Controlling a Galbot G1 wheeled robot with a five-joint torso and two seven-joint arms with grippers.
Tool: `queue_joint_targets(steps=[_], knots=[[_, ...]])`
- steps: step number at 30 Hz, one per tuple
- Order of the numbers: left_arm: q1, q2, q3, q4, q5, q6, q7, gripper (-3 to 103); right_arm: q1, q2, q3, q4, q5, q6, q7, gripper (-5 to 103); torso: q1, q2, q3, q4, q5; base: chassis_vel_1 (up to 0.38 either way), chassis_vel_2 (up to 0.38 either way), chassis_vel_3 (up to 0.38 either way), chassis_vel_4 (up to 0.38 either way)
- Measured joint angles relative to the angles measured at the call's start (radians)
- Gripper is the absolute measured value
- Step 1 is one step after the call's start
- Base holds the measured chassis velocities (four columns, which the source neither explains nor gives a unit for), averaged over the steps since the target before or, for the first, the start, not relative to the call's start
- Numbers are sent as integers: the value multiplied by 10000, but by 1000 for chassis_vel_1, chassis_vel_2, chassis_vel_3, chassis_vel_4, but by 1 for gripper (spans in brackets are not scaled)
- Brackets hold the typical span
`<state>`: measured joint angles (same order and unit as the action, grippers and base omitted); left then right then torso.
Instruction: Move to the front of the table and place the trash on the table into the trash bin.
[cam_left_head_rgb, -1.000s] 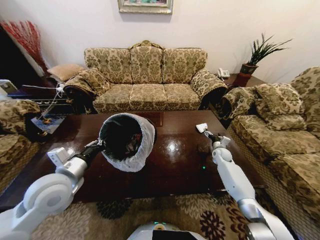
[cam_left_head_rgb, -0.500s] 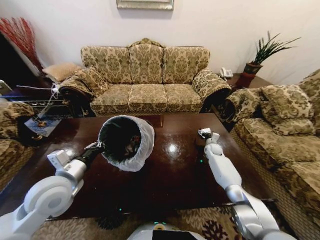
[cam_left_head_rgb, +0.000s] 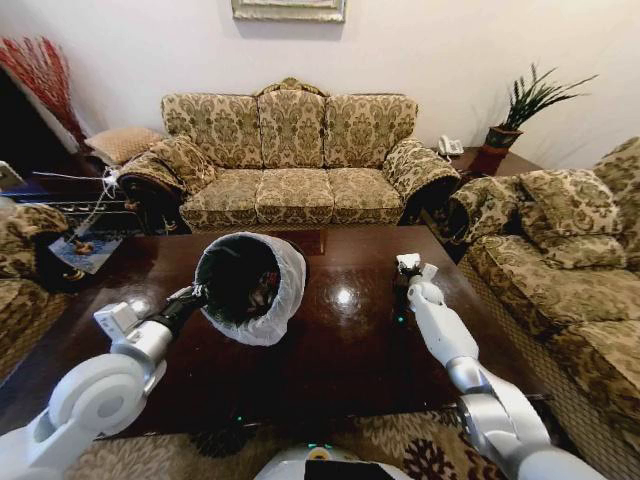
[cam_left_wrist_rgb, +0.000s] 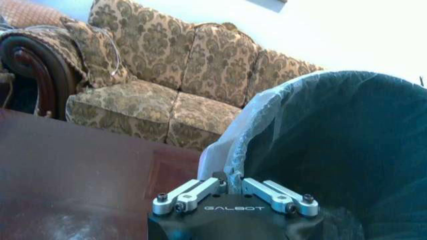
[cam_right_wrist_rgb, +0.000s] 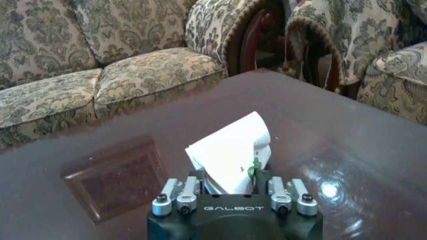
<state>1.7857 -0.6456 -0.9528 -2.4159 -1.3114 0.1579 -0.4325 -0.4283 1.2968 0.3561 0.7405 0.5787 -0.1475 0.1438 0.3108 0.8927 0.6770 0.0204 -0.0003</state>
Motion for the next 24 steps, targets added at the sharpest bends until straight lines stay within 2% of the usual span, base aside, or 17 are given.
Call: queue_joint_targets(steps=[3, 9, 11, 12, 14, 17, 18, 19, 21, 22, 23, 24], knots=[[57, -26, -52, -3, 48, -46, -1, 0, -139, -94, 26, 36, 218, -13, -43, 33, 2, 0, 0, 1, -1, 0, 0, 0, 0], [61, 8, -49, -37, 60, -46, -24, 0, -290, -195, 118, 184, 287, 10, -68, 22, 2, 0, 0, 3, 4, 0, 0, 0, 0], [130, 81, -121, -57, 53, -46, -73, 0, -552, -204, 338, 623, 192, 499, -105, 15, 4, -3, 7, 0, 19, 0, 0, 0, 0], [130, 81, -121, -57, 53, -46, -73, 0, -552, -204, 338, 623, 192, 499, -105, 15, 4, -3, 7, 0, 19, 0, 0, 0, 0], [277, 209, -244, -76, 25, -58, -212, 0, -1097, -341, 575, 2049, 18, 1024, -333, 8, 8, -3, 7, -2, 8, 0, 0, 0, 0], [312, 443, -327, -6, -106, -80, -421, 0, -1947, -607, 633, 4751, 111, 1242, -572, 2, 6, -3, 4, -1, 3, 0, 0, 0, 0], [312, 443, -327, -6, -106, -80, -421, 0, -1947, -607, 633, 4751, 111, 1242, -572, 2, 6, -3, 4, -1, 3, 0, 0, 0, 0], [269, 543, -323, 28, -151, -98, -551, 0, -2302, -692, 634, 5848, 184, 1303, -738, 1, 4, -3, 3, 1, -2, 0, 0, 0, 0], [219, 862, -329, 162, -240, -164, -850, 0, -3153, -942, 491, 8634, 547, 1008, -1155, 0, 3, -2, 1, 0, -3, 0, 0, 0, 0], [222, 970, -346, 218, -271, -164, -900, 0, -3387, -1036, 345, 9467, 692, 809, -1244, 0, 2, -2, 1, -2, -3, 0, 0, 0, 0], [222, 970, -346, 218, -271, -164, -900, 0, -3387, -1036, 345, 9467, 692, 809, -1244, 0, 2, -2, 1, -2, -3, 0, 0, 0, 0], [217, 1186, -383, 335, -334, -151, -1006, 0, -3825, -1268, -134, 11388, 820, 300, -1431, 0, 3, -2, 1, -3, -1, 0, 0, 0, 0]])
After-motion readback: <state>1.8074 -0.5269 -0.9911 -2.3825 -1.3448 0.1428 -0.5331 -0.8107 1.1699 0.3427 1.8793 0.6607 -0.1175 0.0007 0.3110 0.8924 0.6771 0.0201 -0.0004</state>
